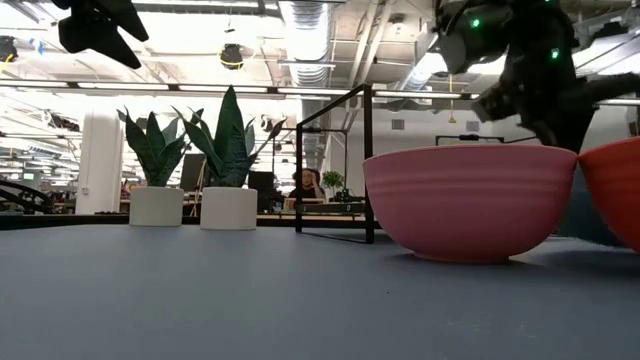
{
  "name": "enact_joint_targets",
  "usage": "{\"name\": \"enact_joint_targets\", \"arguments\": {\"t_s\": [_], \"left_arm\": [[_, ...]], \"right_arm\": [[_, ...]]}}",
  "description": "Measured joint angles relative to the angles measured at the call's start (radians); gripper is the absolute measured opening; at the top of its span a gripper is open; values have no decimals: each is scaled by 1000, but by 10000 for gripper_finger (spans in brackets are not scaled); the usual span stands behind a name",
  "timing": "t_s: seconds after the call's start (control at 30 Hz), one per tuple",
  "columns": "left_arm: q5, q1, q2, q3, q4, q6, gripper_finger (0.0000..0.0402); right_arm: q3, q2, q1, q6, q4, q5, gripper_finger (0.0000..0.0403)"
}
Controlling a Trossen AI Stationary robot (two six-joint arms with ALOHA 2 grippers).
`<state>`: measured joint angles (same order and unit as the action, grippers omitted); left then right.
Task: Place and stack bowls onto a shelf
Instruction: Put the large blue bowl on the shelf
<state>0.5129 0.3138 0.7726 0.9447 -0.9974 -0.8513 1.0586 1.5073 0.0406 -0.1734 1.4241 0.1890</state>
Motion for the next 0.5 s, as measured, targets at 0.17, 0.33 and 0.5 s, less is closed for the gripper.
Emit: {"name": "enact_joint_targets", "arguments": {"t_s": [0.17, 0.33, 0.5], "left_arm": [[0, 0, 0, 0, 0, -1, 269], [2, 0, 0, 0, 1, -2, 269], [7, 0, 0, 0, 1, -2, 269]], "right_arm": [[13, -93, -54, -56, 68, -55, 29], [36, -178, -126, -142, 81, -94, 29], [69, -245, -216, -341, -58, -166, 29]]}}
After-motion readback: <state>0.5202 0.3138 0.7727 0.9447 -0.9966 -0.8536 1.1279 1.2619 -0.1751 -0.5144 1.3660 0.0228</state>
